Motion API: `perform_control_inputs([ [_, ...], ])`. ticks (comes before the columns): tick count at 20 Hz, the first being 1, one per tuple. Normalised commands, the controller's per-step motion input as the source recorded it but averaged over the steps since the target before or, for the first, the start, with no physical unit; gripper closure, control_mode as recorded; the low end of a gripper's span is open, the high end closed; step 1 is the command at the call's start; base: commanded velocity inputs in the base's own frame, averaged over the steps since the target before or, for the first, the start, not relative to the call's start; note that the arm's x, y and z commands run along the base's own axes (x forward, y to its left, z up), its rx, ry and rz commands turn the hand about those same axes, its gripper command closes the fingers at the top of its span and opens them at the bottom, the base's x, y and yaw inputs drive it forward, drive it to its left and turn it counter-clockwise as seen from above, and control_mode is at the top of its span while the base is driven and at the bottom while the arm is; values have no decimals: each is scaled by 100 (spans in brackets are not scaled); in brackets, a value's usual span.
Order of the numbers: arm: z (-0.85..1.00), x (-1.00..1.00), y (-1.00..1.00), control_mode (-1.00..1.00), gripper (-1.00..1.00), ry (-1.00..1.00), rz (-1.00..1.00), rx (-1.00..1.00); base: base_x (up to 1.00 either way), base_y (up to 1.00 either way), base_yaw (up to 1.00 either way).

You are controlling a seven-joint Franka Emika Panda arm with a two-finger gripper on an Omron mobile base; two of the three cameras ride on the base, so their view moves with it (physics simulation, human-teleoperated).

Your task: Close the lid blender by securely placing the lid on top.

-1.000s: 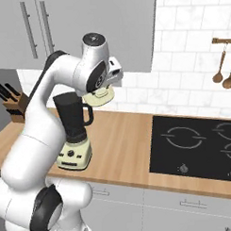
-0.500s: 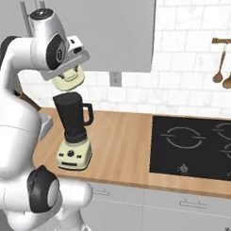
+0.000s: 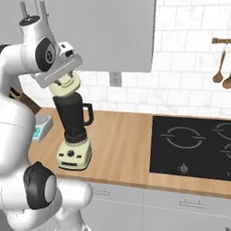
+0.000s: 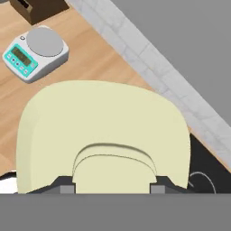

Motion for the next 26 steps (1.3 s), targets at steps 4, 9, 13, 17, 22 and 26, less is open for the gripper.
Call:
perform_control_inputs([
  [4,-3,19,26,-100,100,12,8,-1,0,0,0],
  [9,-3,22,32,-100,100,15,11,-8,0,0,0],
  [13,0,3,23,-100,100,10,8,-16,0,0,0],
  [17,-17,11,0,-100,100,2,3,-11,0,0,0],
  [22,-17,16,0,-100,100,2,3,-3,0,0,0],
  [26,-3,19,0,-100,100,4,2,0,0,0,0],
])
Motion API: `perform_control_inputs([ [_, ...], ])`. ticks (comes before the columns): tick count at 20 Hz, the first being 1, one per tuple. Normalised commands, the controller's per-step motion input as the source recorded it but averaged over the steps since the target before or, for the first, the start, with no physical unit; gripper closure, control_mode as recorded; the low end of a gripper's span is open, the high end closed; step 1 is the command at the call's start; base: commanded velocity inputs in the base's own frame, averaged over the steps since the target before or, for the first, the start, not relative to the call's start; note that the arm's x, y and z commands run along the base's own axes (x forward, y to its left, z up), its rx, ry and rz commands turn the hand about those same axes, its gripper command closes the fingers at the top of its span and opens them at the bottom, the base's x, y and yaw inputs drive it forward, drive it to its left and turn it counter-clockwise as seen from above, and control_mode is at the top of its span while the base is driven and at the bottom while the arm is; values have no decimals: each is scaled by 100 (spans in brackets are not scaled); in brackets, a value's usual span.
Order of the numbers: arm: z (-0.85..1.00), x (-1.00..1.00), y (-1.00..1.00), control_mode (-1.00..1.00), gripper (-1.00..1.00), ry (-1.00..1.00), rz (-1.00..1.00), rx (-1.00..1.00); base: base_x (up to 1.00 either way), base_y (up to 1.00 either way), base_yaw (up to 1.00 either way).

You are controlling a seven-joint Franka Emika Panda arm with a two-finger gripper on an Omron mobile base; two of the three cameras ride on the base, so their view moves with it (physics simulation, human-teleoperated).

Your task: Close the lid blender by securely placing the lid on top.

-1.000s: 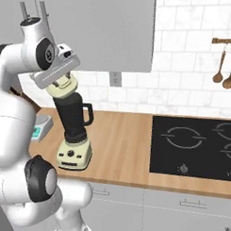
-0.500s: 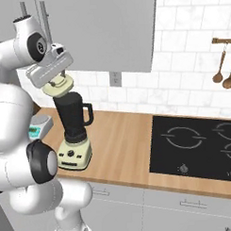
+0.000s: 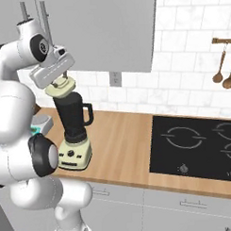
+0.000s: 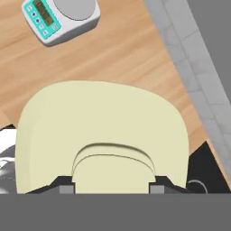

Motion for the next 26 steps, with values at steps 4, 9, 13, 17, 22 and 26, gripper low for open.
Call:
perform_control_inputs([
  [4,-15,9,-6,-100,100,6,1,0,0,0,0],
  [9,-25,0,-23,-100,100,7,0,0,0,0,0],
  [13,-18,3,-10,-100,100,3,3,0,0,0,0],
  [17,-8,4,0,-100,100,1,2,0,0,0,0],
  [22,-7,4,0,-100,100,1,0,1,0,0,0],
  [26,0,0,0,-100,100,0,0,14,0,0,0],
])
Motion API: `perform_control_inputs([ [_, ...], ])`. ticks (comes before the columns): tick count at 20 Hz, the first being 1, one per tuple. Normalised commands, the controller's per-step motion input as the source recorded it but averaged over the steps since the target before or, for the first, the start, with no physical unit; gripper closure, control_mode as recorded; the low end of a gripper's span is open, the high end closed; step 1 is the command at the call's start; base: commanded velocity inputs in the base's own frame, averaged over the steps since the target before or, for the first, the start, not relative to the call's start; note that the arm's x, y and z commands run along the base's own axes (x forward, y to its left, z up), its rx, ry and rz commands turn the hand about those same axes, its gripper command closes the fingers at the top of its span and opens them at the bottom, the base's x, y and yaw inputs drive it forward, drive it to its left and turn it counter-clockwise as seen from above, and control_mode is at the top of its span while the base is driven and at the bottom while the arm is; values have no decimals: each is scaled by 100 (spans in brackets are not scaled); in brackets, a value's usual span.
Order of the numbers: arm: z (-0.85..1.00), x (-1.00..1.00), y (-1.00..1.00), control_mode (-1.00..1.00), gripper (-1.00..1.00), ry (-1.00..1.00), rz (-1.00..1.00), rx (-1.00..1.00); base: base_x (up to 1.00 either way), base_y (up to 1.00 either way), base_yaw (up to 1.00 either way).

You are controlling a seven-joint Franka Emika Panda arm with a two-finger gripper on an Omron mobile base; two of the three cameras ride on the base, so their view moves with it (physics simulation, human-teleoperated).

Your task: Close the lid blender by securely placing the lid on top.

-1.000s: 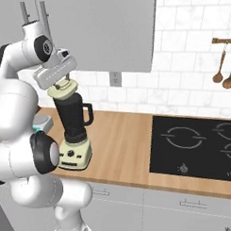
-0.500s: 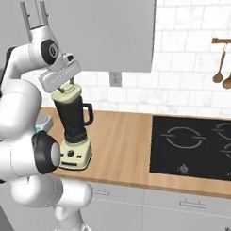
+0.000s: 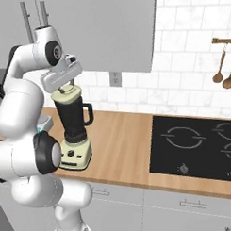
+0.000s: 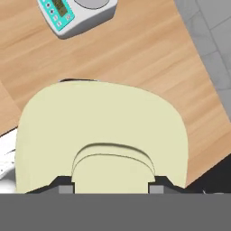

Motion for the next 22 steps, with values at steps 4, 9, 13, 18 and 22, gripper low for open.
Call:
perform_control_inputs([
  [4,0,0,0,-100,100,0,0,21,0,0,0],
  [9,-16,0,0,-100,100,0,0,13,0,0,0],
  [13,-28,0,1,-100,100,0,0,0,0,0,0],
  [18,-16,1,4,-100,100,0,0,-8,0,0,0],
  [22,-7,0,0,-100,100,0,0,5,0,0,0],
])
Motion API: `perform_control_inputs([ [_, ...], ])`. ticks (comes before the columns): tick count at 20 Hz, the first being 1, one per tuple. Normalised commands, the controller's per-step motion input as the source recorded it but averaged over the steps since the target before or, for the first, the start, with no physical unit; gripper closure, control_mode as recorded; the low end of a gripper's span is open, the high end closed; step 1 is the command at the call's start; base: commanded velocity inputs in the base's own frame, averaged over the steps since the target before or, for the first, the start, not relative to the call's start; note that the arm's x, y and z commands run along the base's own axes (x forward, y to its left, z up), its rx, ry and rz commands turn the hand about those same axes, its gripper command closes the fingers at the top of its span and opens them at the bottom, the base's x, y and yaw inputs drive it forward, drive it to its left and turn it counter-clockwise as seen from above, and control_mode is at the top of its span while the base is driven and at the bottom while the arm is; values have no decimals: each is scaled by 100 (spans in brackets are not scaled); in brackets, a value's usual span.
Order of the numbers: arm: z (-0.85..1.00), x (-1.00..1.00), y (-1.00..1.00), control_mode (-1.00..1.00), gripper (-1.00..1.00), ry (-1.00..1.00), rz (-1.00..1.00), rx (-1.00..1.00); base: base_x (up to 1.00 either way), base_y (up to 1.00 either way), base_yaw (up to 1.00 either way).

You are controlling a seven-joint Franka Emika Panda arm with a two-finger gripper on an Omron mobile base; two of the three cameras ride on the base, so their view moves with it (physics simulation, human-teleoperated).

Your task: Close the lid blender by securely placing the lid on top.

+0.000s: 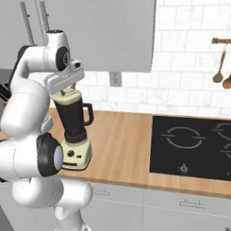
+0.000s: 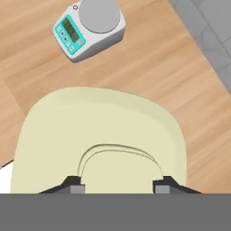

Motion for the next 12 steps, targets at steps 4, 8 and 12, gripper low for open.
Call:
perform_control_inputs([
  [4,0,0,0,-100,100,0,0,16,0,0,0],
  [8,0,0,0,-100,100,0,-2,24,0,0,0],
  [12,-15,0,0,-100,100,0,-5,10,0,0,0],
])
